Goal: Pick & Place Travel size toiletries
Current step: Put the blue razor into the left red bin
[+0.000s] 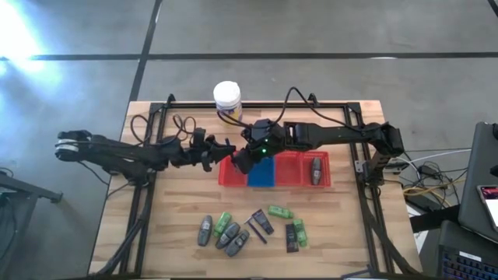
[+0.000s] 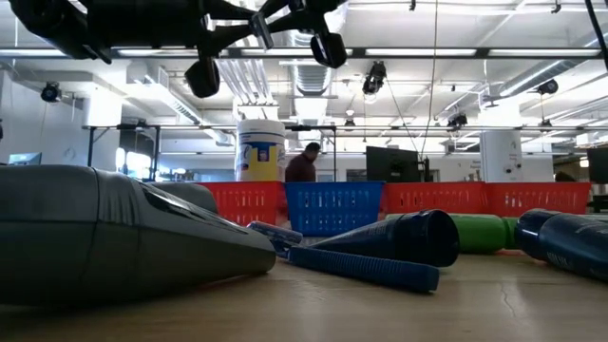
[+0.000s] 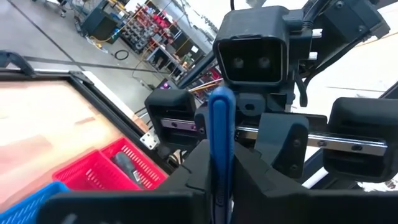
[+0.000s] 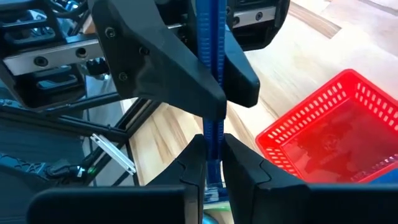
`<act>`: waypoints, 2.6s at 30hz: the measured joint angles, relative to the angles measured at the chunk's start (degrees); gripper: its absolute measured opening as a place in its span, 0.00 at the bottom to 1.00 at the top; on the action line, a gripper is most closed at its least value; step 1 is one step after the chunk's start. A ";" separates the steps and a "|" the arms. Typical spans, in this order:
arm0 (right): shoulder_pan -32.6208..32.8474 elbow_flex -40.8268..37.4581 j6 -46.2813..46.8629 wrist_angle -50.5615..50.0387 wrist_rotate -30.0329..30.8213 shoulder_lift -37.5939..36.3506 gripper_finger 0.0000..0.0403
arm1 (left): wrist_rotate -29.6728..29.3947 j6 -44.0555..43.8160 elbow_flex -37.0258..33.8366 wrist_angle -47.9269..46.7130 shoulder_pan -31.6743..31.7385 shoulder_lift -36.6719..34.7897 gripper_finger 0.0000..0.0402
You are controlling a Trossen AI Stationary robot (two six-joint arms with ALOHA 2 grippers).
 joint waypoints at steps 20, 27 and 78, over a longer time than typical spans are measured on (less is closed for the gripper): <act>0.09 0.03 2.26 -16.63 7.58 -2.09 0.50 | -4.55 -17.79 -0.11 -31.36 0.93 -0.63 0.09; -0.01 0.03 2.25 -17.98 10.34 -2.80 0.60 | -4.57 -20.86 0.17 -36.37 3.21 0.10 0.09; -0.02 0.03 -2.78 -27.77 16.42 -3.23 0.86 | 2.82 -17.53 16.00 -51.73 5.46 20.61 0.32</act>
